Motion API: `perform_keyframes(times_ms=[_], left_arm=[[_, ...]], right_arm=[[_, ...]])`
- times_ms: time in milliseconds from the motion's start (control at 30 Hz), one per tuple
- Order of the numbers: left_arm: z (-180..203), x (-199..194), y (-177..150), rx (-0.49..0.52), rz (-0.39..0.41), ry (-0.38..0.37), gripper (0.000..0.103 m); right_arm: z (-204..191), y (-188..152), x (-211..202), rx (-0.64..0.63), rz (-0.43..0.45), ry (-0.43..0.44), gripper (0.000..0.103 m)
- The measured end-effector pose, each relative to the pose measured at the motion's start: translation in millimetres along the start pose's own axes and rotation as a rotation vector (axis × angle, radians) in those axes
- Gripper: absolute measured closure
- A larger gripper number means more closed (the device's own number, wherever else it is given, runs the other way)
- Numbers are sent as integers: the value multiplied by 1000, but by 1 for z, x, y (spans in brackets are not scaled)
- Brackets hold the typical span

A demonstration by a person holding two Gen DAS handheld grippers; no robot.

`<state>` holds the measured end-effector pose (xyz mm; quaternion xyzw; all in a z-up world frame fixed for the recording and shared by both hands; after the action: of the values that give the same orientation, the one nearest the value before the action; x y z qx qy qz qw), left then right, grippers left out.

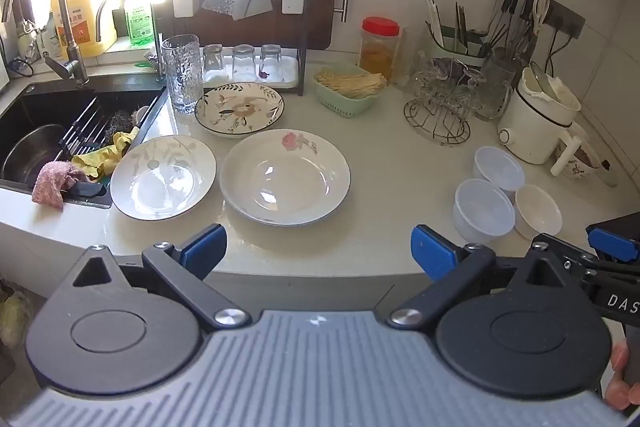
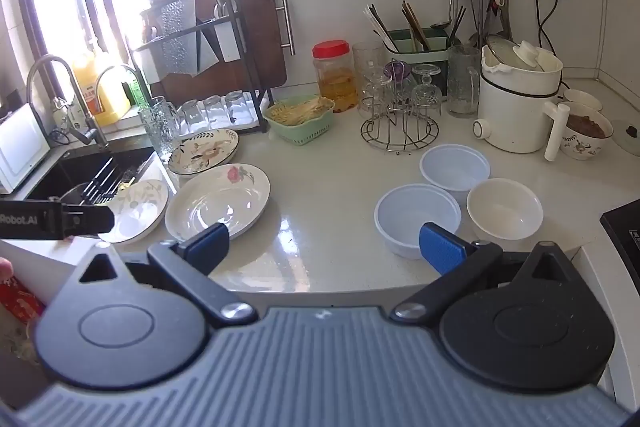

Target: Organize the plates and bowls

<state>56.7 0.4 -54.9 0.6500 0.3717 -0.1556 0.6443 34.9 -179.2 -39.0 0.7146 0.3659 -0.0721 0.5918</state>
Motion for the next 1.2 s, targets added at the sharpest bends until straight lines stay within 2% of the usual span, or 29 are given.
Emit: perform_keyframes(times_ms=[200,733,1000,1200], left_arm=[[1,-2,1,0,1,6,3],[0,4,4,-10,-9,-15,3],[-3,-6,13,12,32,-11,3],[1,-5,-2,-4,-7,-12,3]], right_arm=[[-4,2,1,1,14,28,0],[2,0,2,-2,-3,-3,0],[-1,7,-1,-7,13,-9,0],[0,9,-1,-18,14,1,0]])
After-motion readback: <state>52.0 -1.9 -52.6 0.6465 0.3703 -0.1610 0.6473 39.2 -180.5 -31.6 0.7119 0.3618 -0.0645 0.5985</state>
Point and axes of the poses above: each gripper's, at about its wrist camera, not at the fingertips, and x roughly the way its jaws point, z to its right, y to its top, the point moved 8 cm from there along x, roughly the way its jaws point, and after that the axes turned 15 degrees about y, right-handed, at the moved point
